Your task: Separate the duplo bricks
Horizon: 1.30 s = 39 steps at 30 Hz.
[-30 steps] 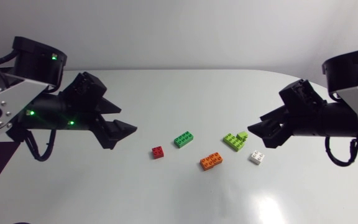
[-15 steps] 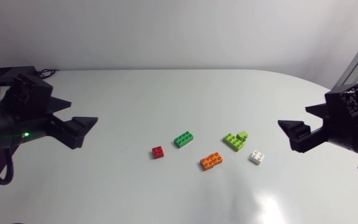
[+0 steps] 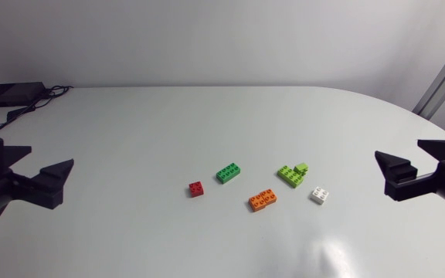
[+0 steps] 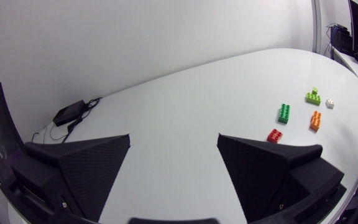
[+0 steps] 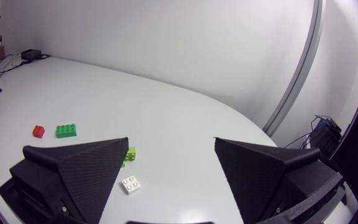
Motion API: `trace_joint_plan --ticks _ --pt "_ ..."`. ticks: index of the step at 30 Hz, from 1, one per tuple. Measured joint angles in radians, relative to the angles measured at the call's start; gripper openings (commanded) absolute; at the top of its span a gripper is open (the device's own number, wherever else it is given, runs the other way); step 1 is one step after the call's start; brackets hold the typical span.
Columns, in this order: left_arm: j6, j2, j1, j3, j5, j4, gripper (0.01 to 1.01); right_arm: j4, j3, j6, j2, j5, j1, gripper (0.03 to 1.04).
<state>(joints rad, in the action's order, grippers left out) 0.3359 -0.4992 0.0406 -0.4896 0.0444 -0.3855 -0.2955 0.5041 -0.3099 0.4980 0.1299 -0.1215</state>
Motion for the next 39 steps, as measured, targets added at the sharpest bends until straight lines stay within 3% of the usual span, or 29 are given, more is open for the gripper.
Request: trace_joint_plan --ticks 9,13,20,29,39 --pt "-0.037 0.045 0.039 0.047 -0.092 0.051 0.987 0.046 -0.124 0.008 -0.132 -0.045 -0.003 1.0" --pt "-0.046 0.145 0.039 0.119 -0.105 0.113 0.987 0.097 -0.196 0.032 -0.237 -0.106 -0.003 1.0" --pt "-0.046 0.241 0.046 0.231 -0.105 0.209 0.987 0.124 -0.286 0.033 -0.333 -0.112 -0.002 1.0" --pt "-0.047 0.491 0.042 0.357 -0.105 0.217 0.987 0.153 -0.388 0.024 -0.43 -0.112 0.022 1.0" --pt "-0.073 0.494 0.002 0.389 -0.105 0.245 0.987 0.176 -0.425 0.014 -0.483 -0.12 0.045 1.0"
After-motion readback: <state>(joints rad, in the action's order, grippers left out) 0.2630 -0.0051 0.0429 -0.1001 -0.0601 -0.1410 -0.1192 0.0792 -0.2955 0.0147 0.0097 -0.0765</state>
